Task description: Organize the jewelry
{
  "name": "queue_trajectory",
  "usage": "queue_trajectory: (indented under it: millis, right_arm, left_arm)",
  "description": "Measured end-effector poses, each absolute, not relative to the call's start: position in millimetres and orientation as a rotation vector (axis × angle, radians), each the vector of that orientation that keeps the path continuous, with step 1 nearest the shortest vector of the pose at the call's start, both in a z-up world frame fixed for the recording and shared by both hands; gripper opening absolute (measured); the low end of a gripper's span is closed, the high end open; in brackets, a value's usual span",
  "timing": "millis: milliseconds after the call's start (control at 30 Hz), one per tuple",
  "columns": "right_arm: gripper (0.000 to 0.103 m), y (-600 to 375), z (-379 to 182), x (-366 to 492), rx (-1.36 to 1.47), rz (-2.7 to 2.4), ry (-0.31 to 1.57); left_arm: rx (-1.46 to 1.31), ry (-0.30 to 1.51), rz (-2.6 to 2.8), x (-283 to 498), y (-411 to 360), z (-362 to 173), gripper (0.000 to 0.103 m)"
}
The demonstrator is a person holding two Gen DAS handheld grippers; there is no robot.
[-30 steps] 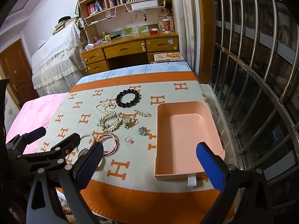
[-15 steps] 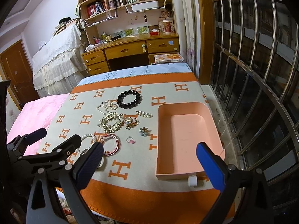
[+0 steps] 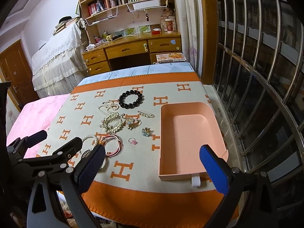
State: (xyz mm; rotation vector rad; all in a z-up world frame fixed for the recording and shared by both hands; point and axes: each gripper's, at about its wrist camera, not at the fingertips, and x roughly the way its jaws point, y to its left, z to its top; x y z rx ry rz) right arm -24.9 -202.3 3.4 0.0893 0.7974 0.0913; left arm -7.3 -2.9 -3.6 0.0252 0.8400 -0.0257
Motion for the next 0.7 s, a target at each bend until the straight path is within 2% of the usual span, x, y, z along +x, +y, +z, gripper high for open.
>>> queue_trajectory:
  millis: [433,700]
  right_arm:
    - [0.100,-201.3,9.3,-23.7,0.091,0.105,0.796]
    - [0.100,-192.0,21.3,15.7,0.029,0.179,0.836]
  left_arm:
    - [-0.021,0.863,-0.084,-2.2,2.5,-3.3,0.102]
    - [0.037,0.893,-0.100,30.7,8.4,7.4,0.102]
